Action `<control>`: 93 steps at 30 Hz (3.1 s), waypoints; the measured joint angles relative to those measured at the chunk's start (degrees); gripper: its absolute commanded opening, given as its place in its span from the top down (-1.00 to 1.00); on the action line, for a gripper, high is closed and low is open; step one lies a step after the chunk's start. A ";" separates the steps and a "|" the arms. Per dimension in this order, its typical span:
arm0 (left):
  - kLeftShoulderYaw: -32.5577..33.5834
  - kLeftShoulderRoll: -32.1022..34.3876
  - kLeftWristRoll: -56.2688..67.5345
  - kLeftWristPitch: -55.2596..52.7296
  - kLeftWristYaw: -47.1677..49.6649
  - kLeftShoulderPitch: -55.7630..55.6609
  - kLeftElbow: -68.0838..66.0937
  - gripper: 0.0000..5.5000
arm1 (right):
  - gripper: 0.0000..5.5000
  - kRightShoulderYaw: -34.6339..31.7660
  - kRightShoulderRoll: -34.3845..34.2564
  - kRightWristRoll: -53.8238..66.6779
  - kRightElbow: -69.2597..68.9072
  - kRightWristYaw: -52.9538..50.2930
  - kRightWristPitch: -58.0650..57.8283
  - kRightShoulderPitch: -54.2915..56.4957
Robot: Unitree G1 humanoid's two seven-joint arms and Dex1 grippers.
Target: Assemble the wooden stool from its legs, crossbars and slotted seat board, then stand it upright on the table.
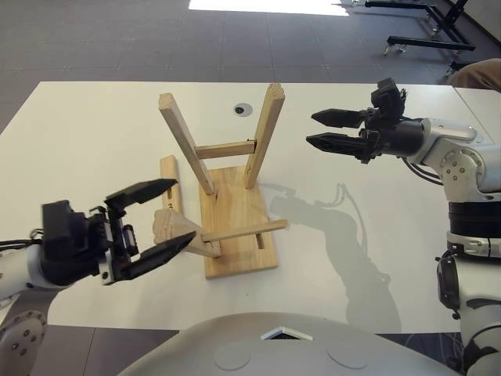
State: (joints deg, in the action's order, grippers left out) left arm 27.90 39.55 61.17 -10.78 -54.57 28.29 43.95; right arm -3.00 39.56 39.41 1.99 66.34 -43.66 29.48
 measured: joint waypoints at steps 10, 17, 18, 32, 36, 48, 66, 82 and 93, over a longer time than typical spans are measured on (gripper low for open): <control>7.76 -8.38 6.67 -1.91 14.54 -1.42 -9.31 -0.39 | -0.47 -3.92 -2.19 2.30 -2.42 -3.72 -0.42 -3.70; -17.72 -13.29 -17.97 -17.64 41.11 -16.58 -22.36 -0.39 | -0.47 -3.10 -4.49 1.54 -7.43 -7.37 1.26 -8.89; -18.87 -13.71 -19.00 -20.21 43.49 -18.18 -22.24 -0.39 | -0.47 -2.69 -4.69 1.12 -8.57 -7.74 1.54 -9.48; -24.80 -12.38 -25.98 -52.93 57.21 -19.93 -7.25 -0.39 | -0.47 -2.37 -5.61 3.22 -22.30 -15.37 0.63 -20.88; -24.86 -13.59 -28.02 -54.14 57.27 -19.69 -7.41 -0.39 | -0.47 -2.06 -5.54 3.25 -22.45 -16.30 0.74 -20.92; -21.23 -10.16 -34.28 -48.96 49.70 -15.96 -13.86 -0.15 | -0.47 -1.99 -5.52 3.33 -23.63 -18.15 1.41 -22.05; -16.46 -11.14 -38.92 -32.51 38.92 -14.37 -25.24 0.26 | -0.47 -1.64 -6.35 3.36 -22.36 -18.77 3.42 -19.41; -8.12 -4.24 1.66 -16.80 9.62 -55.24 -21.34 0.26 | -0.47 -11.74 -16.88 33.83 -13.96 -24.57 -2.15 8.85; -16.91 -5.28 4.91 -25.30 1.79 -53.70 -24.92 0.26 | -0.47 -5.69 -21.77 28.84 -14.63 -19.87 3.34 14.12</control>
State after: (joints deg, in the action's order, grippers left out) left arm 10.98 34.27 66.08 -36.07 -52.78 -25.41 19.03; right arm -8.68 17.80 68.26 -12.64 46.47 -40.32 43.60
